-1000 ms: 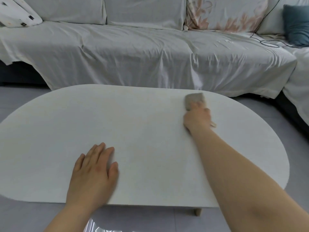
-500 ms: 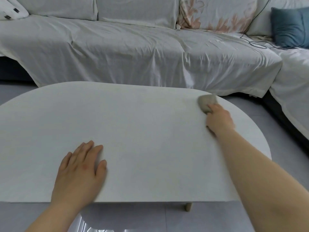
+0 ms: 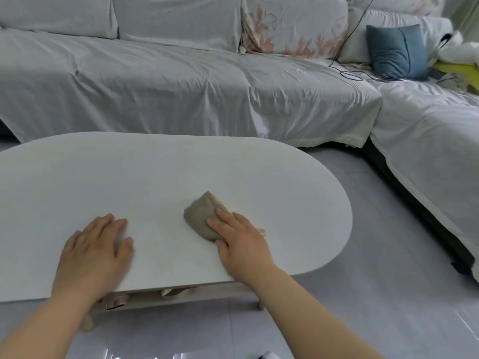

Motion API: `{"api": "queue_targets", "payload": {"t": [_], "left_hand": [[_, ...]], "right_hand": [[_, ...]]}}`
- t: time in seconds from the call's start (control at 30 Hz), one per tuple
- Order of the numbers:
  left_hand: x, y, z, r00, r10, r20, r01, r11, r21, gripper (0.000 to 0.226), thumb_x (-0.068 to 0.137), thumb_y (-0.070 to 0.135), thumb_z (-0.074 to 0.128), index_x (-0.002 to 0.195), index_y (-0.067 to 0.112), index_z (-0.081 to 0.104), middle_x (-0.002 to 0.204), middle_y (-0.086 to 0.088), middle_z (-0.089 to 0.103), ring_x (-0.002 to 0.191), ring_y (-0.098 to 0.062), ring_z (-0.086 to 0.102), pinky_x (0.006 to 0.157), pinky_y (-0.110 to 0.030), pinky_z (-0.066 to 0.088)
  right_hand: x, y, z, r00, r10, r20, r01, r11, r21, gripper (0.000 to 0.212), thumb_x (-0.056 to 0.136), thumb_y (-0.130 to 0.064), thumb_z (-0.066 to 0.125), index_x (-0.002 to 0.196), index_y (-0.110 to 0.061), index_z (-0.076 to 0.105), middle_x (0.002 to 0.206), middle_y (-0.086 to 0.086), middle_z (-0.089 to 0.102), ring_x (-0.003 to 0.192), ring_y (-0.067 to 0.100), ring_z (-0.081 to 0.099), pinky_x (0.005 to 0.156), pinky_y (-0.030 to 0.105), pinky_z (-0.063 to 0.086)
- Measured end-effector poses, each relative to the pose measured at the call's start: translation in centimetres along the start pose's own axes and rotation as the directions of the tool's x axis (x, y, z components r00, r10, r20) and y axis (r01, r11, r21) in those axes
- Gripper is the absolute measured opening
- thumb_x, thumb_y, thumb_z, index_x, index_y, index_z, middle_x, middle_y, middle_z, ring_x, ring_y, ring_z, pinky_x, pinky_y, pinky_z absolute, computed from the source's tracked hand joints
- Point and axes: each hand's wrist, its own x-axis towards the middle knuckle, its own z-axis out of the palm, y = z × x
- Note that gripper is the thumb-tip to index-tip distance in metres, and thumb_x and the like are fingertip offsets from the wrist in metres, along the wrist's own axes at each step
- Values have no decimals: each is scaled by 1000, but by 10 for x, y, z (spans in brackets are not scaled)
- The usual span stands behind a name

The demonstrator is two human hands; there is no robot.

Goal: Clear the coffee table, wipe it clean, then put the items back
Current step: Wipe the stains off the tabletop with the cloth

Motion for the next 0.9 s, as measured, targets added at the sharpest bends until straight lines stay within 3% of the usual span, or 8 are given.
{"api": "queue_targets", "payload": {"t": [0.1, 0.17, 0.3, 0.4, 0.57, 0.73, 0.9], "left_hand": [[1, -1, 0, 1000, 4, 10, -5, 1000, 13, 43, 89, 24, 43, 132, 15, 42, 148, -8, 34, 139, -22, 23, 114, -40, 11], [2, -2, 1, 1000, 1, 13, -1, 1000, 15, 43, 90, 25, 42, 132, 16, 41, 148, -7, 34, 139, -22, 22, 114, -39, 11], [2, -1, 2, 1000, -4, 1, 4, 1000, 11, 44, 88, 29, 41, 128, 14, 45, 145, -9, 38, 137, -25, 27, 114, -43, 15], [1, 0, 1, 1000, 0, 5, 0, 1000, 7, 62, 73, 37, 29, 127, 13, 48, 144, -11, 40, 136, -27, 29, 113, -43, 17], [1, 0, 0, 1000, 7, 4, -7, 1000, 24, 65, 71, 37, 28, 127, 12, 47, 145, -12, 39, 136, -28, 29, 113, -44, 16], [3, -3, 2, 1000, 23, 0, -23, 999, 47, 43, 89, 25, 42, 131, 14, 43, 147, -10, 36, 138, -25, 25, 114, -41, 14], [3, -4, 3, 1000, 19, -7, -18, 999, 48, 44, 90, 23, 42, 133, 16, 40, 149, -6, 33, 139, -22, 23, 113, -38, 13]], "right_hand": [[0, 23, -16, 999, 52, -12, -52, 999, -13, 45, 91, -18, 40, 135, -29, 39, 152, -7, 28, 137, 20, 26, 112, 32, 22], [-1, 48, -33, 983, 164, -83, -167, 985, -33, 45, 90, -16, 41, 133, -29, 42, 151, -7, 29, 134, 20, 30, 108, 29, 25], [-11, 100, -69, 868, 440, -229, -463, 885, -53, 44, 91, -17, 38, 133, -29, 41, 151, -5, 30, 132, 22, 31, 102, 36, 32], [-15, 119, -83, 800, 545, -252, -575, 816, -61, 43, 93, -20, 32, 135, -29, 38, 152, -5, 26, 134, 24, 27, 103, 42, 31], [-17, 123, -81, 744, 606, -280, -648, 757, -84, 46, 94, -21, 30, 140, -21, 28, 155, 2, 19, 136, 30, 23, 111, 43, 22], [-16, 122, -81, 761, 601, -243, -642, 752, -149, 50, 94, -34, 32, 142, -20, 23, 155, 7, 16, 138, 32, 19, 114, 43, 15], [-17, 123, -81, 770, 584, -255, -633, 751, -190, 56, 92, -42, 36, 142, -21, 23, 155, 7, 17, 141, 30, 11, 115, 44, 7]]}}
